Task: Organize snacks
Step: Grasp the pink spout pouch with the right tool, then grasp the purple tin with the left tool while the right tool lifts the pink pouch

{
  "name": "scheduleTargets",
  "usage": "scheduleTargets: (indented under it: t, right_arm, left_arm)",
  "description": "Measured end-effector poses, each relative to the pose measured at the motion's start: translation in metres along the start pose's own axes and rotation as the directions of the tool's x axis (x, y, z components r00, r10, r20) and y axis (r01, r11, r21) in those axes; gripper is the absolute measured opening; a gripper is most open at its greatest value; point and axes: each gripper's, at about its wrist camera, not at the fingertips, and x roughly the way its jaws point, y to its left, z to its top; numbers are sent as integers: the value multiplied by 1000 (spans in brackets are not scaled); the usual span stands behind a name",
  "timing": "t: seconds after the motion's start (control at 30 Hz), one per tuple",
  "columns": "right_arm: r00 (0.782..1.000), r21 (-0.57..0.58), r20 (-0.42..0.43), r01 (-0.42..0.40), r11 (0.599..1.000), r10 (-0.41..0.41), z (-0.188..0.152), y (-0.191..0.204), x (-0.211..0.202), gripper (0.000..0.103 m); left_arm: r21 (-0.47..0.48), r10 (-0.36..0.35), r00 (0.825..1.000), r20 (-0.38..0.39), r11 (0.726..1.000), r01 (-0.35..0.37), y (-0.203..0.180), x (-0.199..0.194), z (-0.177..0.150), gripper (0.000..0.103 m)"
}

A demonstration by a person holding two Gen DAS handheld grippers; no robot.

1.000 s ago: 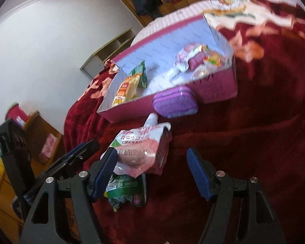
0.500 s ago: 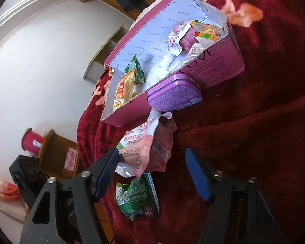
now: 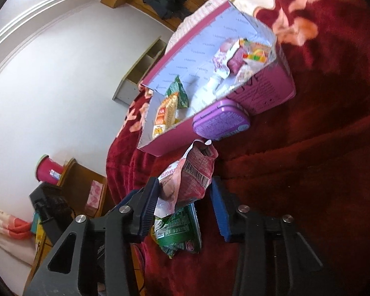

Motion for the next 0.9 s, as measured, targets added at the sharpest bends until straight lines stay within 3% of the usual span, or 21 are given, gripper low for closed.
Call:
scheduleTargets:
  t: [0.53, 0.83, 0.9]
  right_arm:
    - [981, -8, 175, 86, 996, -83, 15, -16, -59, 41]
    - [953, 8, 220, 209, 978, -206, 19, -37, -69, 41]
    - [956, 18, 212, 203, 979, -202, 18, -43, -69, 41]
  left_arm:
    - [48, -43, 999, -4, 998, 43, -38, 9, 10, 55]
    - [93, -86, 996, -7, 992, 86, -76, 25, 21, 56]
    - [103, -85, 996, -13, 991, 86, -84, 32, 24, 61]
